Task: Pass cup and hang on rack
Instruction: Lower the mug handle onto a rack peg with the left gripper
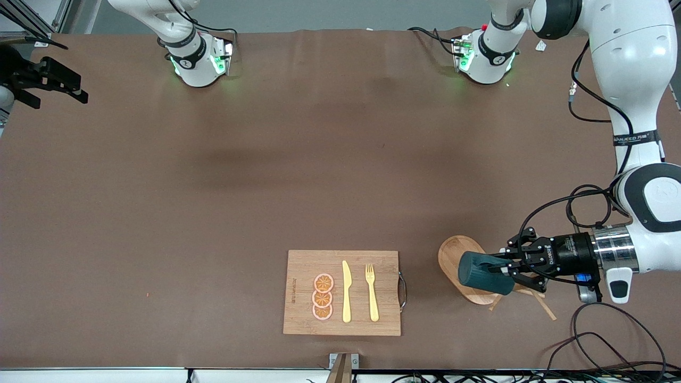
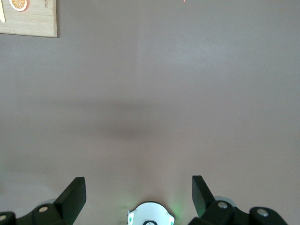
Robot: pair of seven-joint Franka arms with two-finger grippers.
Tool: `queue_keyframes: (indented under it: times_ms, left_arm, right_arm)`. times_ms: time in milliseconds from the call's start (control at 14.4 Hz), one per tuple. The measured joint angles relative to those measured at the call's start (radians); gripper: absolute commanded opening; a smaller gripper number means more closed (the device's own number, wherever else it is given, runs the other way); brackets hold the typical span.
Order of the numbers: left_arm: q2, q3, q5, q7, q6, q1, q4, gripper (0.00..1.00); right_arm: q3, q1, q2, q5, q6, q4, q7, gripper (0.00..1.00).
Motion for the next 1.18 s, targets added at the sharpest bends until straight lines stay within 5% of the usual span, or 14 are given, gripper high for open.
queue_keyframes:
  times_ms: [835,1184]
  left_arm:
    - [0.042,0.000,-0.014,0.070,0.001,0.041,-0.001,0.01]
    - [0.050,0.000,-0.017,0.074,0.001,0.042,-0.001,0.09]
  right_arm:
    - [0.000,0.000,0.000,0.000,-0.001,0.000,-0.001,1.00]
    - [0.000,0.000,0.000,0.000,-0.001,0.001,-0.001,1.00]
